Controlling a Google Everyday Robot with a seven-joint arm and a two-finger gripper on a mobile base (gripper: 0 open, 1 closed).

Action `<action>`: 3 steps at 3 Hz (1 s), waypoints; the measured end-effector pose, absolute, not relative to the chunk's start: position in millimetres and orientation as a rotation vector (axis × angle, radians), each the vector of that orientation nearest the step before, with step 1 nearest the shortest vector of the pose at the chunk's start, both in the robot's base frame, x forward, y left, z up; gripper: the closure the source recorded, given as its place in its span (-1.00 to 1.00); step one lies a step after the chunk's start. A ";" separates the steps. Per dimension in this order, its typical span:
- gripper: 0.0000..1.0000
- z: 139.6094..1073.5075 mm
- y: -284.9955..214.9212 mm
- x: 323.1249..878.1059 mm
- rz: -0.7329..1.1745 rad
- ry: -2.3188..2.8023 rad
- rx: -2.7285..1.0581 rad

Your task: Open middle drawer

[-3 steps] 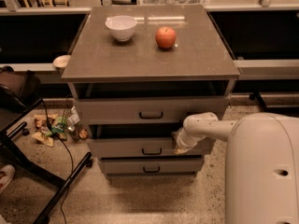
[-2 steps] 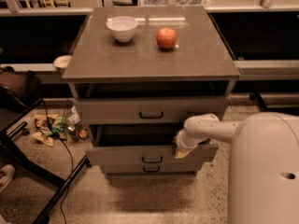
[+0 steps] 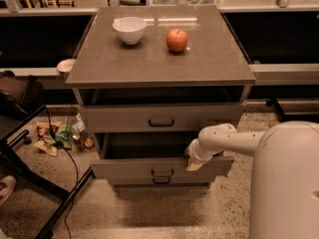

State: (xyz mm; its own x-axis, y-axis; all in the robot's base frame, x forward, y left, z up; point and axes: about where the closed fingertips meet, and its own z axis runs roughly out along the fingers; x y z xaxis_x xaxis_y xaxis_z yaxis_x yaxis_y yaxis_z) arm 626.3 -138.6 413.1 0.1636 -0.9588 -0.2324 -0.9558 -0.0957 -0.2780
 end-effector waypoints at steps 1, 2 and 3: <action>-0.16 413.1 -138.6 626.3 -0.011 1.823 -2.087; -0.63 413.1 -138.6 626.2 -0.011 1.823 -2.087; -1.00 413.0 -138.5 626.2 -0.011 1.823 -2.087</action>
Offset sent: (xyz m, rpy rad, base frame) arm 0.0000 0.0000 0.0000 0.0000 0.0001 0.0000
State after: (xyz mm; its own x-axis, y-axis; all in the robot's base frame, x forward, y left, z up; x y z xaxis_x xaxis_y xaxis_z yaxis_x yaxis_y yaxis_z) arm 626.2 -138.5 413.0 0.1638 -0.9587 -0.2324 -0.9559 -0.0960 -0.2777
